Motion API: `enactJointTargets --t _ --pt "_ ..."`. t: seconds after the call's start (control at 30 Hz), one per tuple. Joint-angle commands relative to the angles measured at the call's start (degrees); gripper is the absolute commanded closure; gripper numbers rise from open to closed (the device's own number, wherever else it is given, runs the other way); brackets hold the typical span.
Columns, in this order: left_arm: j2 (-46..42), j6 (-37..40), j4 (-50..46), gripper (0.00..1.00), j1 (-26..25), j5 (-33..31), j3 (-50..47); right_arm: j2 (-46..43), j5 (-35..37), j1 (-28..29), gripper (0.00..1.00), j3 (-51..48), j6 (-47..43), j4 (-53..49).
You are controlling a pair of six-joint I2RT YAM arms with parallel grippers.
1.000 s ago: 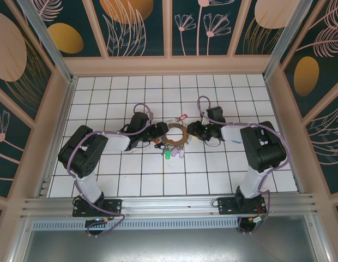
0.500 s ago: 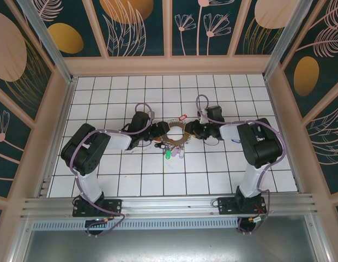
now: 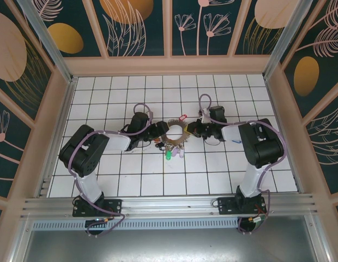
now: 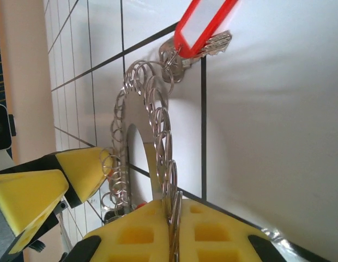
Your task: Put the keys on the keyring
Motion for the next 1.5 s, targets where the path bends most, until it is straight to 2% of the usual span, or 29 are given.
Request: enactJointTargets --t 0.0,0.23,0.4,0.57,0.8,1.03,1.33,1.47 --pt "-4.20 -0.60 -1.17 0.28 0.17 -4.61 -1.52 -3.29 -1.21 -1.05 0.97 -1.57 0.86 1.36" --pt "-13.24 -0.89 -4.84 0.15 0.16 -13.42 -4.33 -9.86 -5.15 -3.87 1.00 -4.30 6.99 7.20" --pt "-19.02 -1.08 -3.08 0.07 0.16 -14.54 -5.90 -15.63 -7.62 -6.48 1.00 -5.93 13.38 12.98" --pt "-21.13 -3.64 5.56 0.09 0.20 -6.86 -5.41 -21.03 -8.06 -8.07 1.00 -5.63 17.15 14.69" --pt "-18.06 -7.89 14.61 0.11 0.19 2.88 -1.54 -26.28 -7.06 -8.23 1.00 -4.14 19.10 13.41" --pt "-14.99 -9.14 18.02 0.14 0.17 6.67 0.69 -29.42 -6.54 -8.07 1.00 -3.64 20.54 12.68" --pt "-10.72 -14.25 29.67 0.27 0.13 12.60 0.68 -30.55 -6.58 -7.24 1.00 -3.34 22.25 13.89" --pt "-10.01 -14.83 30.57 0.33 0.11 12.85 0.71 -30.52 -6.75 -7.00 1.00 -2.78 22.51 14.01"
